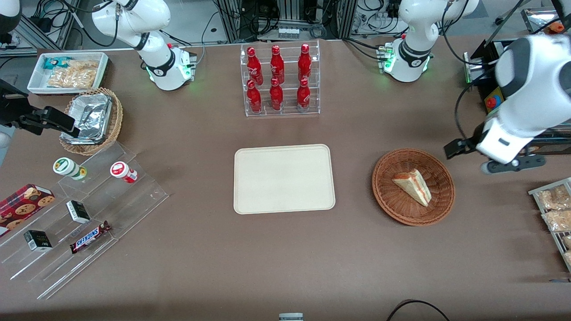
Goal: Place sandwich from basket to tray
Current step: 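Move the left gripper over the wrapped sandwich in the wicker basket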
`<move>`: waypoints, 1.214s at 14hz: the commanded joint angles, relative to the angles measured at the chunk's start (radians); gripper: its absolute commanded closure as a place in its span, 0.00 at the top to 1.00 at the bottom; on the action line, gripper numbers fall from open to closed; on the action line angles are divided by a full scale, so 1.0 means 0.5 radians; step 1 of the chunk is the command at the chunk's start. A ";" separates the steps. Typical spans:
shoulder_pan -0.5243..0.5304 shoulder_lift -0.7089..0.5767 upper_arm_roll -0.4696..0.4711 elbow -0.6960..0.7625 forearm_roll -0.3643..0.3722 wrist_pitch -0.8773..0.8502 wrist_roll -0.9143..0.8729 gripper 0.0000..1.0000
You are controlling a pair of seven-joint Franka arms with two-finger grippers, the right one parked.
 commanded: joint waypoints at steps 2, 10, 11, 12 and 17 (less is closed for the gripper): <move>-0.069 -0.075 0.001 -0.383 -0.018 0.447 -0.608 1.00; -0.186 0.210 0.001 -0.482 -0.018 0.844 -1.514 1.00; -0.192 0.235 0.004 -0.485 -0.018 0.847 -1.515 1.00; -0.192 0.262 0.004 -0.485 -0.018 0.853 -1.521 1.00; -0.189 0.382 0.010 -0.488 -0.018 0.942 -1.524 1.00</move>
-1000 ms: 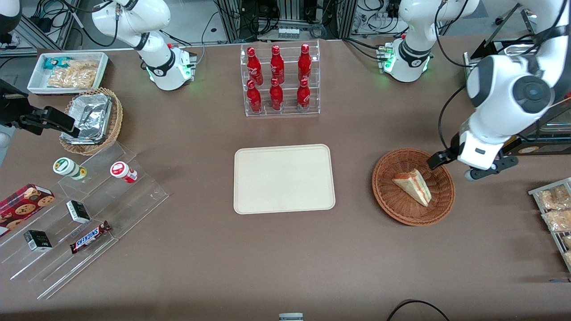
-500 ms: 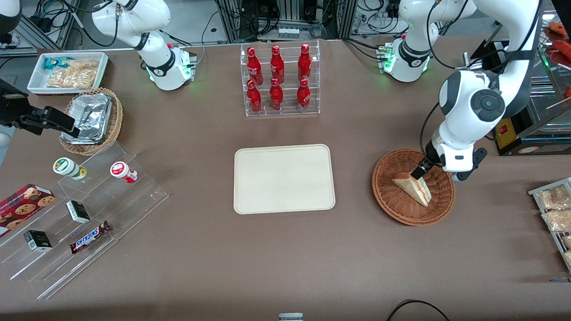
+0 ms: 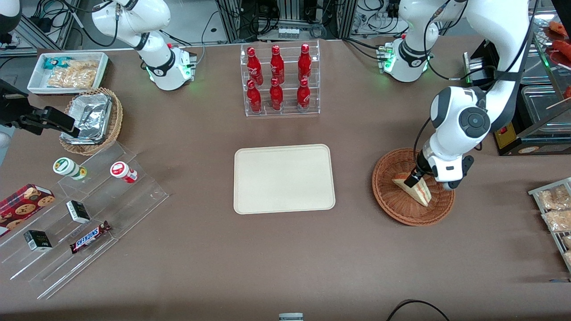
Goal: Place sandwich from basket to tray
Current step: 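Lower the left gripper and close it on the sandwich, then lift the sandwich and carry it over the beige tray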
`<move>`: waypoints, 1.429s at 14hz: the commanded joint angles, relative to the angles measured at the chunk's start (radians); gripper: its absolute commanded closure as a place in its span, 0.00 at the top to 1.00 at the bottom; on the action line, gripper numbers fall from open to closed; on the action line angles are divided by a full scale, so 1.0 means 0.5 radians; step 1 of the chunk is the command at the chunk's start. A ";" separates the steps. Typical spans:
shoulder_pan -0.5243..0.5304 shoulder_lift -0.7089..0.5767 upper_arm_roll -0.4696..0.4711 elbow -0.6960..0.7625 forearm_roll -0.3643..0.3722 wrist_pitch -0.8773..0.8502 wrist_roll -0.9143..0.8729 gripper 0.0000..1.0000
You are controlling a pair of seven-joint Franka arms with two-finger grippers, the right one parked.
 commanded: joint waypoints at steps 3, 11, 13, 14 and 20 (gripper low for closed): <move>-0.010 0.084 0.022 0.001 -0.018 0.086 -0.039 1.00; 0.002 0.130 0.035 0.011 -0.002 0.123 -0.005 0.09; 0.002 0.026 0.053 0.047 0.001 -0.014 -0.002 0.08; -0.004 -0.026 0.053 0.133 0.007 -0.182 0.013 0.08; -0.310 0.001 -0.030 0.930 0.016 -1.128 0.109 0.08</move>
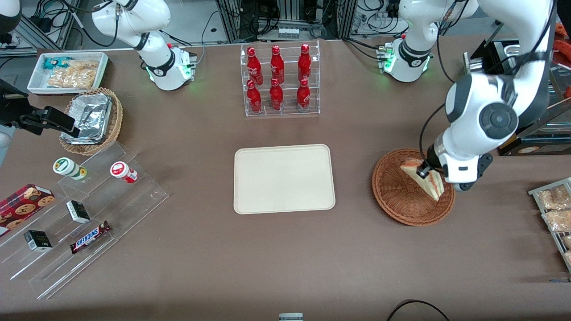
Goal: Place sandwich from basket to tray
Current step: 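Lift the sandwich and carry it over the beige tray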
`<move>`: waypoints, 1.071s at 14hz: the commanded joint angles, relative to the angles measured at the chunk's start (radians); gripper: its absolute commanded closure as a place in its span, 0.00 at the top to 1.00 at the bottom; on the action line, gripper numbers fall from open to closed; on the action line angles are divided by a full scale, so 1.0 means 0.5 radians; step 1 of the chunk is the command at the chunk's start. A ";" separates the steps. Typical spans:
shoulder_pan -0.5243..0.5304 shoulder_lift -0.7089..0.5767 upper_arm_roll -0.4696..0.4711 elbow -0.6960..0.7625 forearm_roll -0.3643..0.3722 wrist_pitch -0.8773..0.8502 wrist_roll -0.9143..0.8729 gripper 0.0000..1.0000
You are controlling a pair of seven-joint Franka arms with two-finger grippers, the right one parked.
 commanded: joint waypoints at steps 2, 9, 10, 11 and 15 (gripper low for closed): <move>-0.335 0.167 -0.010 0.293 -0.002 -0.138 -0.011 0.06; -0.906 0.637 -0.010 0.587 0.022 0.015 -0.005 0.07; -0.943 0.683 -0.010 0.588 0.019 0.067 0.001 0.07; -0.980 0.735 -0.010 0.591 0.019 0.153 0.005 0.07; -1.133 0.922 -0.010 0.597 0.228 0.479 0.001 0.08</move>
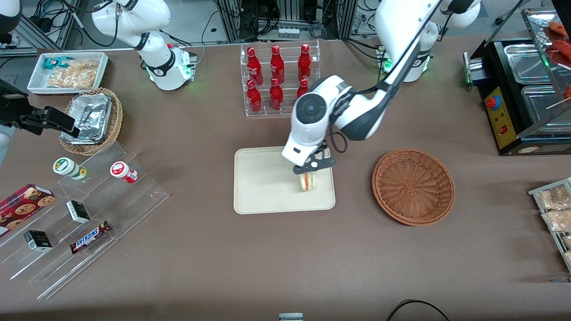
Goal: Place sandwich from basket to tray
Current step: 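Lift the sandwich and carry it over the beige tray, then lower the sandwich onto the tray and open the left gripper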
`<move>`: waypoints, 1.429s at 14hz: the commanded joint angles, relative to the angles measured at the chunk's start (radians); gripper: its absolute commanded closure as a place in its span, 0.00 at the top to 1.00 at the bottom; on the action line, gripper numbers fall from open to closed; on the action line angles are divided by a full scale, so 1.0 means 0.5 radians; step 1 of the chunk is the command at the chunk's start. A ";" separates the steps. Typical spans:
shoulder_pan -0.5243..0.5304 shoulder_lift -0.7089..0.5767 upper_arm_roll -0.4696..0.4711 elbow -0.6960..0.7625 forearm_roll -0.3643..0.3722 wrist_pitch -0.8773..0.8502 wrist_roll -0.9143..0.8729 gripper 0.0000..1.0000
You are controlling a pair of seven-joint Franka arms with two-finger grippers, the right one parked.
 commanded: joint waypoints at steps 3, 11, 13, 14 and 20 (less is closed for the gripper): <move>-0.137 0.211 0.025 0.104 0.134 0.221 0.010 0.08; -0.190 0.325 0.025 0.141 0.186 0.338 -0.078 0.09; -0.190 0.328 0.025 0.138 0.189 0.338 -0.164 0.09; -0.190 0.331 0.025 0.135 0.186 0.338 -0.189 0.10; -0.177 0.313 0.028 0.138 0.186 0.323 -0.247 0.99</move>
